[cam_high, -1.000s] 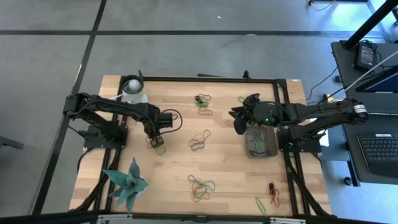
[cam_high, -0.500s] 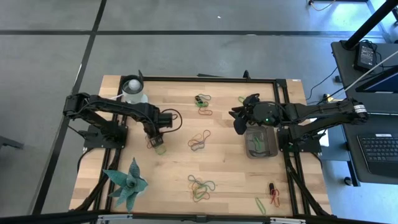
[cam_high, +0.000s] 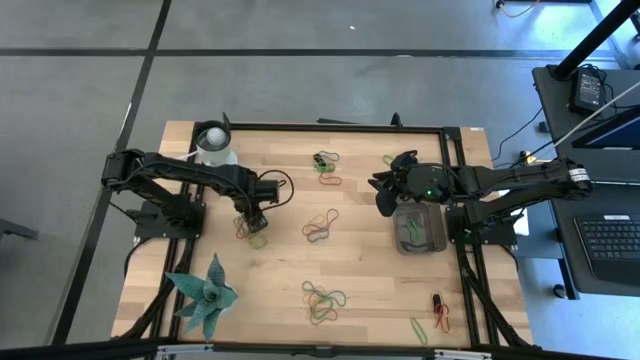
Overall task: Pick and place rubber bands into bin
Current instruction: Put the black rubber band into the black bin
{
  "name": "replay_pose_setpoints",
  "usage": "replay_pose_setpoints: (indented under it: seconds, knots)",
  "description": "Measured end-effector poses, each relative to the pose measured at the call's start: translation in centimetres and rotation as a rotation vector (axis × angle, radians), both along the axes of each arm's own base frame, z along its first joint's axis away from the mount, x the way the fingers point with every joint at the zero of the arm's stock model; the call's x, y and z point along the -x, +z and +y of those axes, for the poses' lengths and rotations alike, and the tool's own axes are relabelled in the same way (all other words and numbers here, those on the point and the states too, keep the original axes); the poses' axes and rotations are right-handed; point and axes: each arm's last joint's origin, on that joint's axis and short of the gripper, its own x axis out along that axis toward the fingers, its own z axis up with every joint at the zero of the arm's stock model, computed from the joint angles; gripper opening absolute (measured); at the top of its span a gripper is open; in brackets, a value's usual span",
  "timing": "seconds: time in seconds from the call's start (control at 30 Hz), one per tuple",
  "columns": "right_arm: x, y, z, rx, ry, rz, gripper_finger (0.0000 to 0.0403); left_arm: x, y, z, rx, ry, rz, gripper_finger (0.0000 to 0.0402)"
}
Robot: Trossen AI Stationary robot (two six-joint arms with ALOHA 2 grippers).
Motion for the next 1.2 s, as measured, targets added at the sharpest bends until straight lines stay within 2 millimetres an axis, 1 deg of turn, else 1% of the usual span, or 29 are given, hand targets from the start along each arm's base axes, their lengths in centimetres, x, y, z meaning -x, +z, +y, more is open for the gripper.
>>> replay_pose_setpoints:
  seconds: [0.1,0.23,0.33,0.47,0.53,0.6,0.67,0.73,0.8,0.83,0.93,1.03,1.1,1.2]
  knots:
    - [0.0,0.0,0.0,0.0,0.0,0.0,0.0119,-0.4,-0.3,0.0,-0.001,0.019,-0.021,0.0139]
    - [0.0,0.0,0.0,-0.001,0.0,-0.001,0.0119,-0.8,-1.3,0.0,0.013,0.02,0.026,0.0162]
    - [0.0,0.0,0.0,-0.001,0.0,0.0,0.0119,-1.2,-2.3,0.0,0.031,0.019,0.073,0.0171]
    - [0.0,0.0,0.0,-0.002,0.0,-0.001,0.0119,-1.5,-3.8,0.0,0.037,0.019,0.141,0.0174]
    - [0.0,0.0,0.0,-0.002,0.0,-0.001,0.0119,-1.7,-4.4,0.0,0.041,0.019,0.168,0.0167]
    - [0.0,0.0,0.0,-0.003,0.0,-0.001,0.0119,-1.7,-4.7,0.0,0.062,0.021,0.181,0.0148]
    - [0.0,0.0,0.0,-0.003,0.001,-0.001,0.0119,-1.7,-4.8,-0.1,0.095,0.029,0.187,0.0114]
    - [0.0,0.0,0.0,-0.003,0.001,-0.001,0.0119,-1.7,-4.8,-0.1,0.113,0.033,0.191,0.0071]
    - [0.0,0.0,0.0,-0.003,0.002,-0.001,0.0119,-1.5,-4.4,-0.2,0.12,0.024,0.209,0.0024]
    - [0.0,0.0,0.0,-0.003,0.002,-0.001,0.0119,-1.5,-4.0,-0.2,0.119,0.022,0.22,0.0013]
    - [0.0,0.0,0.0,-0.003,0.002,0.0,0.0119,-1.4,-2.6,-0.2,0.119,0.008,0.237,0.0004]
    - [0.0,0.0,0.0,-0.003,0.002,0.0,0.0119,-1.5,-0.5,-0.2,0.12,-0.023,0.226,0.0004]
    - [0.0,0.0,0.0,-0.003,0.002,0.0,0.0119,-1.7,1.0,-0.2,0.117,-0.035,0.189,0.0004]
    - [0.0,0.0,0.0,-0.004,0.001,0.0,0.0119,-2.5,3.5,0.0,0.094,-0.073,0.078,0.0004]
